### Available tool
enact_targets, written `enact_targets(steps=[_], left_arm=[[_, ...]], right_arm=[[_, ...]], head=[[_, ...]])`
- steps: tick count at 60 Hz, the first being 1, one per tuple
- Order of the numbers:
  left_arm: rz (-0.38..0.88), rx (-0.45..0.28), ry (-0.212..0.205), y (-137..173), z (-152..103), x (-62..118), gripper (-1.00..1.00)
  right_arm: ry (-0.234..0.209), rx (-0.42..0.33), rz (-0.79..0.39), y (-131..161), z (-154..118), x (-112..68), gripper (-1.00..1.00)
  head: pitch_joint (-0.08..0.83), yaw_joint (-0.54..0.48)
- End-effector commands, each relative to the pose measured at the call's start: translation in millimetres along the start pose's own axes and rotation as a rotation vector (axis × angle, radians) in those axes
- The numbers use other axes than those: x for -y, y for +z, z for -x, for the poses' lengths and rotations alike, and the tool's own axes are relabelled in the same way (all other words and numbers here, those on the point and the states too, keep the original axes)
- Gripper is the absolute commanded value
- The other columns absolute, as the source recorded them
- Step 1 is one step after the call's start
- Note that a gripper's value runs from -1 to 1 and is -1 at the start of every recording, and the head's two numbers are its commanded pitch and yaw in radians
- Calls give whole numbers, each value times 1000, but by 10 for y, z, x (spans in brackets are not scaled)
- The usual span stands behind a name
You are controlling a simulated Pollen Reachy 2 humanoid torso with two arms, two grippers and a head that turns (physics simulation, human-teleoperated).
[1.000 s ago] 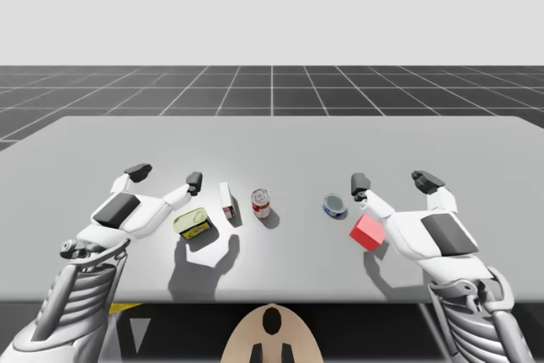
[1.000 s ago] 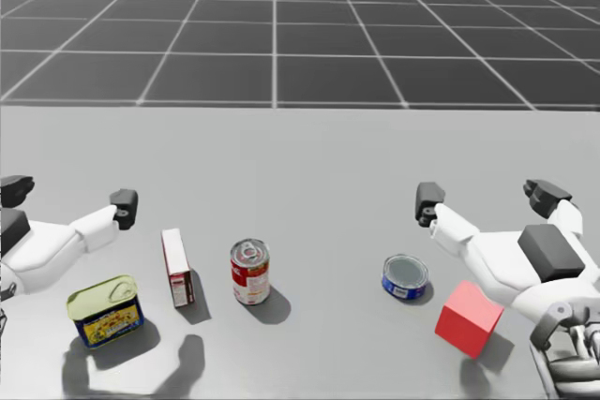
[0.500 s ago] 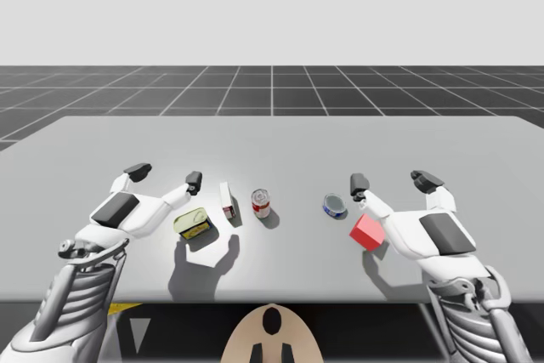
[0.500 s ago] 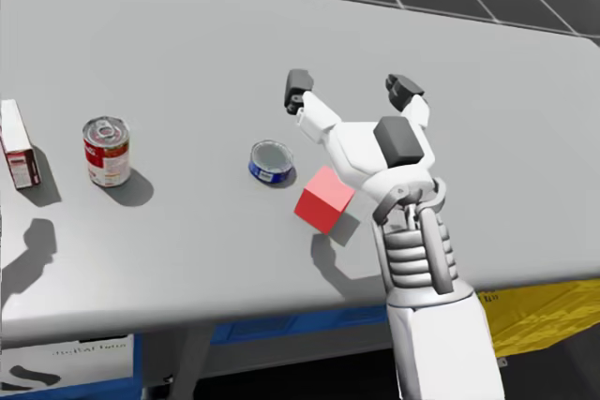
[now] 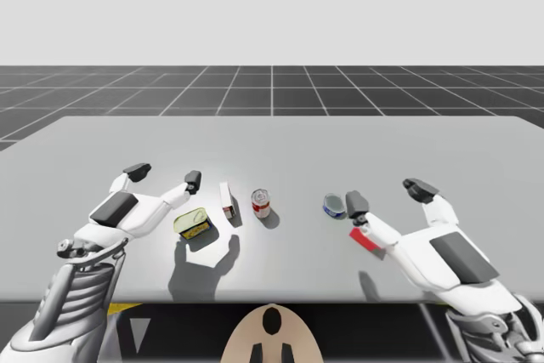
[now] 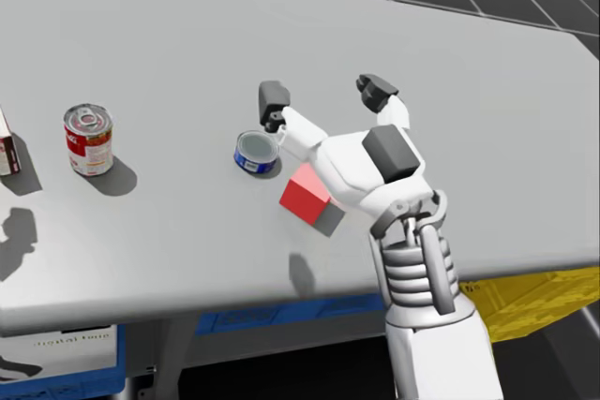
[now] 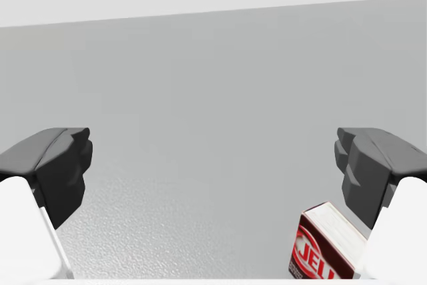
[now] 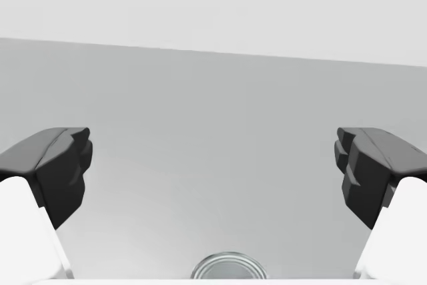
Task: Find the red cube and pick it up.
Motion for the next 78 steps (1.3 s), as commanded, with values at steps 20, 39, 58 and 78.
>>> enact_targets(steps=[20, 39, 58, 78], left_arm=[[1, -6, -1, -13, 9, -7, -1000], [-1, -11, -5, -22, 18, -7, -1000], [-2, -10, -4, -22, 17, -7, -1000], [-3, -10, -6, -21, 18, -5, -1000]], right_arm=[[93, -92, -236, 506, 475, 518, -1000], [136, -214, -344, 349, 893, 867, -1000], [141, -334, -374, 47, 1119, 1056, -1000], [120, -397, -420, -173, 1275, 1005, -1000]], head=[[739, -396], [738, -396], [738, -393], [738, -395]])
